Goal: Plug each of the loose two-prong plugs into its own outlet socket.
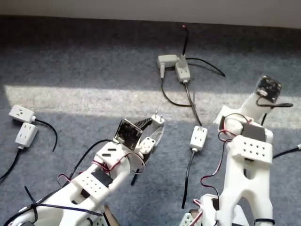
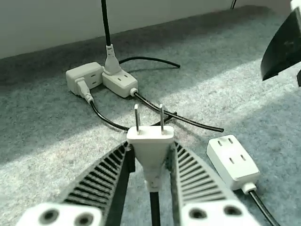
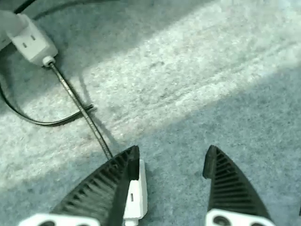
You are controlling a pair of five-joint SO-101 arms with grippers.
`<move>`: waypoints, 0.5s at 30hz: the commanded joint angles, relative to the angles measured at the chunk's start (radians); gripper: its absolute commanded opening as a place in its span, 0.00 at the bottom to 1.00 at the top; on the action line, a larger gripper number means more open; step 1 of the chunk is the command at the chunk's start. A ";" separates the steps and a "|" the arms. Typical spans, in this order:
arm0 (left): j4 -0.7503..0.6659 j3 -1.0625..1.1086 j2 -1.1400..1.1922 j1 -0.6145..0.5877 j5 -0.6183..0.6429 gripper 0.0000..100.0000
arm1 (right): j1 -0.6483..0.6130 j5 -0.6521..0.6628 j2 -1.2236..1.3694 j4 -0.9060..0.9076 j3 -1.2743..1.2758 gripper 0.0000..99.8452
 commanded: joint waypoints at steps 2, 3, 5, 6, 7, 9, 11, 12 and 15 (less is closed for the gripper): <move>-0.146 -0.004 -0.024 0.012 -0.002 0.01 | -0.137 0.063 -0.016 0.116 -0.154 0.22; -0.153 -0.004 -0.022 0.013 0.000 0.01 | -0.153 0.066 -0.016 0.147 -0.180 0.22; -0.166 -0.004 -0.019 0.018 0.000 0.01 | -0.170 0.066 -0.016 0.211 -0.236 0.22; -0.166 -0.004 -0.019 0.021 0.000 0.01 | -0.177 0.066 -0.016 0.245 -0.265 0.22; -0.166 -0.004 -0.019 0.022 0.000 0.01 | -0.182 0.068 -0.016 0.280 -0.295 0.22; -0.163 -0.007 -0.018 0.039 0.002 0.01 | -0.188 0.118 -0.016 0.367 -0.360 0.22; -0.160 -0.013 -0.018 0.061 0.002 0.01 | -0.209 0.181 -0.016 0.453 -0.440 0.22; -0.160 -0.012 -0.018 0.071 0.002 0.01 | -0.217 0.195 -0.016 0.496 -0.479 0.22; -0.158 -0.012 -0.018 0.090 0.002 0.01 | -0.240 0.175 -0.016 0.576 -0.568 0.22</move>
